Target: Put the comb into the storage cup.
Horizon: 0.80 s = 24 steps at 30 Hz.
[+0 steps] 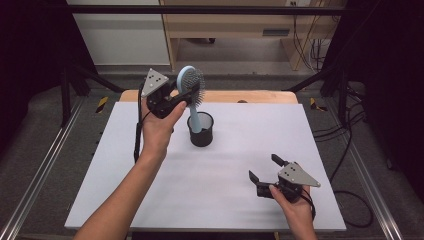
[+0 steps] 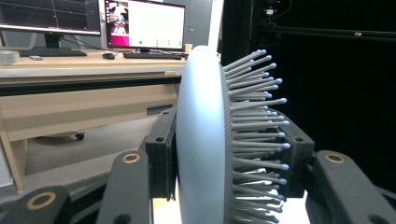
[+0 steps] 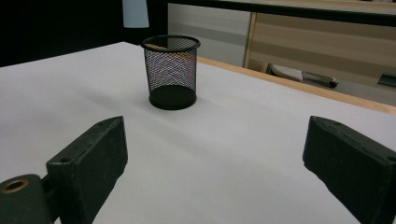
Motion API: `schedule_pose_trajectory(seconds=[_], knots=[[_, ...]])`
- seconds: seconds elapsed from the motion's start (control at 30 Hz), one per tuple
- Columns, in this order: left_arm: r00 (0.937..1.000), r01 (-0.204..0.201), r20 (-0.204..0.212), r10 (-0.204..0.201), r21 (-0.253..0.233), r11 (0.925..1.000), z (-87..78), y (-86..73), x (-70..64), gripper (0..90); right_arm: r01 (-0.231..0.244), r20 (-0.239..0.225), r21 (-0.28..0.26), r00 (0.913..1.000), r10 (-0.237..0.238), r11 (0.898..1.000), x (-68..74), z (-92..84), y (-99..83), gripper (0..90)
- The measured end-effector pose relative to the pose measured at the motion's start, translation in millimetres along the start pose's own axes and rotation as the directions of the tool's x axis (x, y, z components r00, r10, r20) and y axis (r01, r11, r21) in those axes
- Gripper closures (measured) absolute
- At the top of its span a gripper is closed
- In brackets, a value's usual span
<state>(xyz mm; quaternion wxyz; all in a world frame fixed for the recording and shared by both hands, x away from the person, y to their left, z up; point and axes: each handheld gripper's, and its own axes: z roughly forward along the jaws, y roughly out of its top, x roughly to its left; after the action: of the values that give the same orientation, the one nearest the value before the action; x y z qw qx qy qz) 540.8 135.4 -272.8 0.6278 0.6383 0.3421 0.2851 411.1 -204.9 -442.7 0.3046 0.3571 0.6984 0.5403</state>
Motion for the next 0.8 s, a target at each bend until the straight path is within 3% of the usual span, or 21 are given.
schedule_pose_trajectory(seconds=[0.43,0.6,0.8], knots=[[0.9994,-0.033,-0.010,0.033,0.009,0.9994,21.3,-6.3,5.9,50.4,0.003,-0.009,0.010,1.0000,-0.003,1.000,1.4,2.3,-1.5,6.9],[0.9975,-0.069,-0.013,0.069,0.018,0.9974,33.6,-13.2,7.4,50.3,0.006,-0.018,0.016,0.9998,-0.006,1.000,2.4,4.1,-2.2,6.8],[0.9969,-0.076,-0.017,0.077,0.028,0.9967,41.7,-21.3,10.8,50.2,0.015,-0.027,0.016,0.9995,-0.015,1.000,4.3,4.5,-1.8,6.8]])
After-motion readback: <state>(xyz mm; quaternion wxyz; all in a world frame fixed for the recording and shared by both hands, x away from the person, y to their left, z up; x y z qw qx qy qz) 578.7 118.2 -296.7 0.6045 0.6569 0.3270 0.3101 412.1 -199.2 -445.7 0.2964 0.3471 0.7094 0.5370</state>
